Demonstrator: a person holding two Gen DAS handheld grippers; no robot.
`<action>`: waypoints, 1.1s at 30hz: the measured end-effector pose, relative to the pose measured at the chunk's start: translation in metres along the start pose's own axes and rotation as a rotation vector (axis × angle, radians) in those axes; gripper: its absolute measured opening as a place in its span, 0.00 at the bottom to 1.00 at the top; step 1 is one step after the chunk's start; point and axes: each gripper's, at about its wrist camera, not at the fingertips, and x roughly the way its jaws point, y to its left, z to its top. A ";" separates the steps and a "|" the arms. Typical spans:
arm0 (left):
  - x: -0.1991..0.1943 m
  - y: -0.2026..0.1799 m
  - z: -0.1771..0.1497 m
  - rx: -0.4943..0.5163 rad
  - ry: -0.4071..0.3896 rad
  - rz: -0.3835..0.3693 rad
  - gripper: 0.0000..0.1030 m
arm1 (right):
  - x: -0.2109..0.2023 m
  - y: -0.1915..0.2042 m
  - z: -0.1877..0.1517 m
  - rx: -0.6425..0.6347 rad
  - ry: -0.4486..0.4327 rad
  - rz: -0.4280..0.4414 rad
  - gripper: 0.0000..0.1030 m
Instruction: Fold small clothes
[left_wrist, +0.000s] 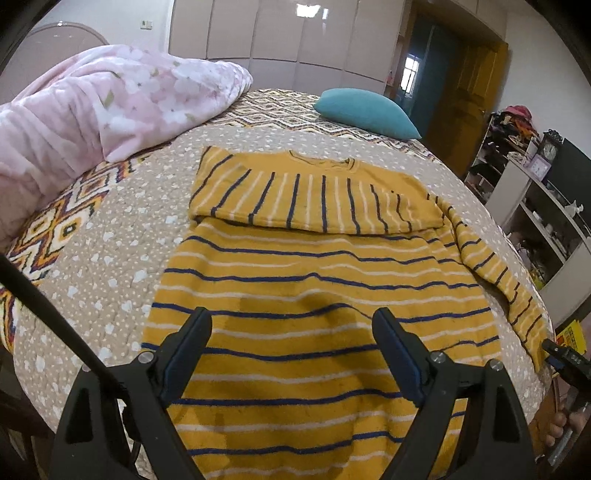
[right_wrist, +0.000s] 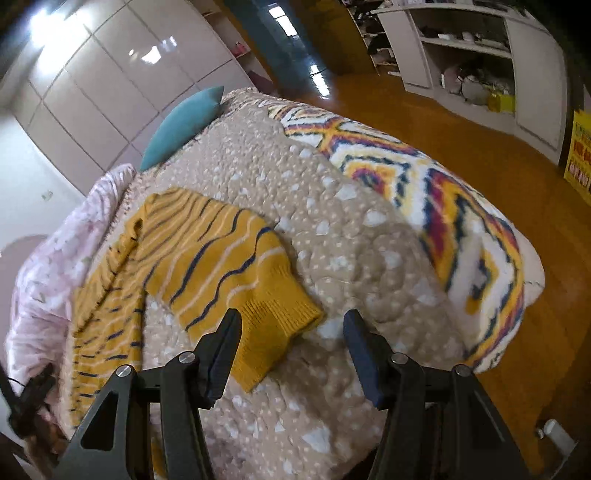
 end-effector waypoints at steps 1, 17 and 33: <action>-0.001 0.001 0.000 -0.001 -0.003 0.005 0.85 | 0.004 0.009 -0.001 -0.034 -0.012 -0.039 0.62; -0.029 0.083 0.006 -0.081 -0.125 0.200 0.89 | -0.055 0.009 0.077 0.017 -0.171 -0.117 0.09; -0.043 0.148 -0.009 -0.188 -0.173 0.266 0.91 | 0.009 0.281 0.092 -0.336 -0.032 0.219 0.09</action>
